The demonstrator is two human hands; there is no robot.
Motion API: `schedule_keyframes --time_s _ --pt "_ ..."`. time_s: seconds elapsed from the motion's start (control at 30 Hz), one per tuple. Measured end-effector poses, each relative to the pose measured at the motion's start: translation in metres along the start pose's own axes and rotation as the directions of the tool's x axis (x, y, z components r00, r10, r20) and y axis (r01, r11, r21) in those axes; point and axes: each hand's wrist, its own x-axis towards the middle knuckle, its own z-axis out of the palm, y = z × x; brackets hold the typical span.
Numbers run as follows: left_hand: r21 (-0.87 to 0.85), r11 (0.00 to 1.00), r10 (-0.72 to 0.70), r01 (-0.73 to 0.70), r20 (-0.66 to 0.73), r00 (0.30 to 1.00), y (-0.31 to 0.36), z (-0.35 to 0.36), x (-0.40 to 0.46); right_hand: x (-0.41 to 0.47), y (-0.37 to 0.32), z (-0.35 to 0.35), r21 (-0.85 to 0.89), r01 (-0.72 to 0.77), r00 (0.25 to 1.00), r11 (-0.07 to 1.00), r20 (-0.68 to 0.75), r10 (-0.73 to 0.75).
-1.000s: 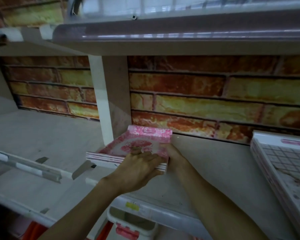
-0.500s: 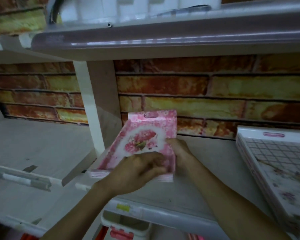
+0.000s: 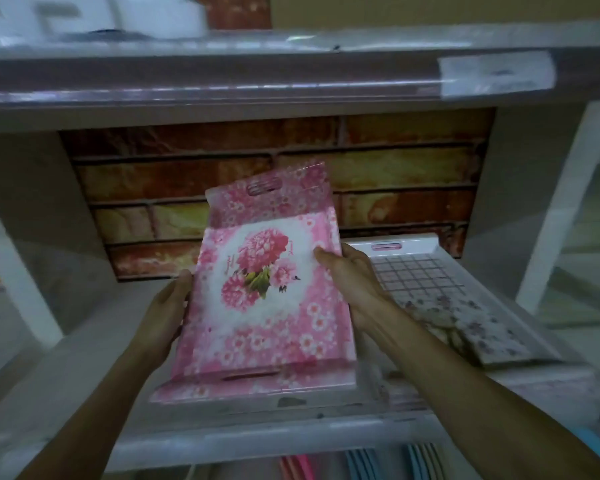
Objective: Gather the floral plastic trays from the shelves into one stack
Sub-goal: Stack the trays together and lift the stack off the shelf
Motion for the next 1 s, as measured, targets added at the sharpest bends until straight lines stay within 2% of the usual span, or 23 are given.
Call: schedule_keyframes --time_s 0.07,0.13,0.23,0.37,0.53,0.77,1.0 --pt "-0.045 0.999 0.033 -0.031 0.049 0.998 0.011 0.033 -0.008 -0.002 -0.009 -0.032 -0.015 0.004 1.0 1.0 -0.007 -0.004" --pt "-0.02 0.997 0.081 -0.08 0.058 0.995 0.023 0.065 -0.017 -0.003 -0.019 -0.063 -0.011 -0.001 1.0 1.0 -0.005 0.001" --pt "0.026 0.995 0.099 -0.099 -0.016 0.995 0.04 0.112 -0.026 0.0 -0.035 -0.111 -0.03 0.003 1.0 1.0 0.011 -0.003" --pt "0.034 0.993 0.116 -0.113 -0.105 0.988 0.058 0.171 -0.033 0.009 -0.055 -0.17 -0.141 0.069 0.998 0.988 0.004 -0.069" --pt "0.077 0.989 0.135 -0.128 -0.09 0.987 0.073 0.224 -0.04 0.024 -0.068 -0.225 -0.29 0.084 0.992 0.953 -0.07 -0.108" --pt "0.152 0.983 0.113 -0.103 -0.055 0.992 0.09 0.268 -0.036 0.045 -0.069 -0.271 -0.387 -0.011 0.967 0.922 -0.24 -0.09" --pt "0.322 0.946 0.035 -0.025 -0.024 0.999 0.073 0.283 -0.027 0.056 -0.043 -0.29 -0.463 -0.101 0.968 0.881 -0.25 -0.02"
